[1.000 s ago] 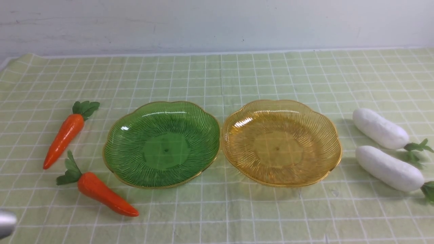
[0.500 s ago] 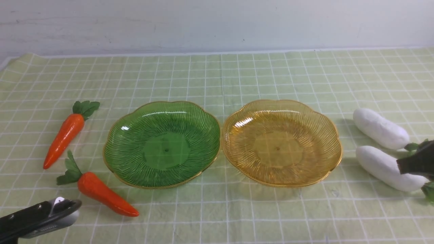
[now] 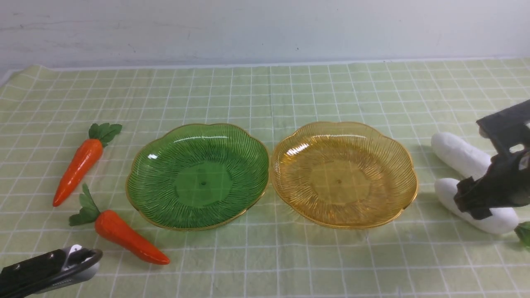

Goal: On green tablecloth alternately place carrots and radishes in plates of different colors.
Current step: 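Place the white radish on the plate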

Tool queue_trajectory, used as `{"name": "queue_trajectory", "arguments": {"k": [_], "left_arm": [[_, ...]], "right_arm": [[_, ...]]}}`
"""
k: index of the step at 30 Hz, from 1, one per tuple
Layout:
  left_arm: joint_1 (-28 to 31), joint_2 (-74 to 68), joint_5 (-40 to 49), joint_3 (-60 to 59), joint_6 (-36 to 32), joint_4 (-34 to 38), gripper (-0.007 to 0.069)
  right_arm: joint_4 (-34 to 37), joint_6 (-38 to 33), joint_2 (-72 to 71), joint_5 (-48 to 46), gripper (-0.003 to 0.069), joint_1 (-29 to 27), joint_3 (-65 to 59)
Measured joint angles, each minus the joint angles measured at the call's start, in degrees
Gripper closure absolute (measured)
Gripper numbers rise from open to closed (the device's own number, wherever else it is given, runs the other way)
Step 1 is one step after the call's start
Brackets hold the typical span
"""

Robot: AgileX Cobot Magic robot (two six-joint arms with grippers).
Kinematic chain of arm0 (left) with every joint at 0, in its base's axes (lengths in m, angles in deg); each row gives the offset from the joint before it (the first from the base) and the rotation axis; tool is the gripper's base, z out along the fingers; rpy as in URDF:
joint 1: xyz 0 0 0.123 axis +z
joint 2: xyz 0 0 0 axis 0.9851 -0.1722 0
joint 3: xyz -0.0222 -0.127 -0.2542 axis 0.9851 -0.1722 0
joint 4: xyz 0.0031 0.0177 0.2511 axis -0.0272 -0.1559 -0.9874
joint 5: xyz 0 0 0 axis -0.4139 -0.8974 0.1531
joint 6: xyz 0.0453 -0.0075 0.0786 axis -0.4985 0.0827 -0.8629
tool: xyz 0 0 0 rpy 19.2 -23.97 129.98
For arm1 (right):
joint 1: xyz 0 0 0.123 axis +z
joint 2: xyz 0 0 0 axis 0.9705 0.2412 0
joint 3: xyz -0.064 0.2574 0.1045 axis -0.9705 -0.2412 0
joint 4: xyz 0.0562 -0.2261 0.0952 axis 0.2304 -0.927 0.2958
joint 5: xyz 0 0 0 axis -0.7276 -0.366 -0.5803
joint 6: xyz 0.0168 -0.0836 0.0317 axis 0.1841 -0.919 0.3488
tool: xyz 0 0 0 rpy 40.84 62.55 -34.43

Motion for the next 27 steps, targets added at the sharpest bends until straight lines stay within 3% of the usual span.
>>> {"name": "queue_trajectory", "arguments": {"k": [6, 9, 13, 19, 23, 25, 27], "left_arm": [[0.0, 0.0, 0.0, 0.0, 0.0, 0.0, 0.0628], [0.0, 0.0, 0.0, 0.0, 0.0, 0.0, 0.0628], [0.0, 0.0, 0.0, 0.0, 0.0, 0.0, 0.0628], [0.0, 0.0, 0.0, 0.0, 0.0, 0.0, 0.0628], [0.0, 0.0, 0.0, 0.0, 0.0, 0.0, 0.0628], [0.0, 0.0, 0.0, 0.0, 0.0, 0.0, 0.0628], [0.0, 0.0, 0.0, 0.0, 0.0, 0.0, 0.0628]], "right_arm": [[-2.6, 0.4, 4.0, 0.5, 0.006, 0.0, 0.3], [-2.6, 1.1, 5.1, 0.0, 0.0085, 0.0, 0.3], [-2.6, 2.1, 5.2, -1.3, 0.0182, 0.0, 0.3], [-2.5, 2.4, 1.6, -5.3, 0.0188, 0.0, 2.8], [2.0, 3.3, -1.8, -10.8, 0.0188, 0.0, 8.6], [10.8, 3.2, -3.3, -15.2, 0.0188, 0.0, 14.0], [14.4, 2.6, -3.5, -16.0, 0.0188, 0.1, 15.2]]}}
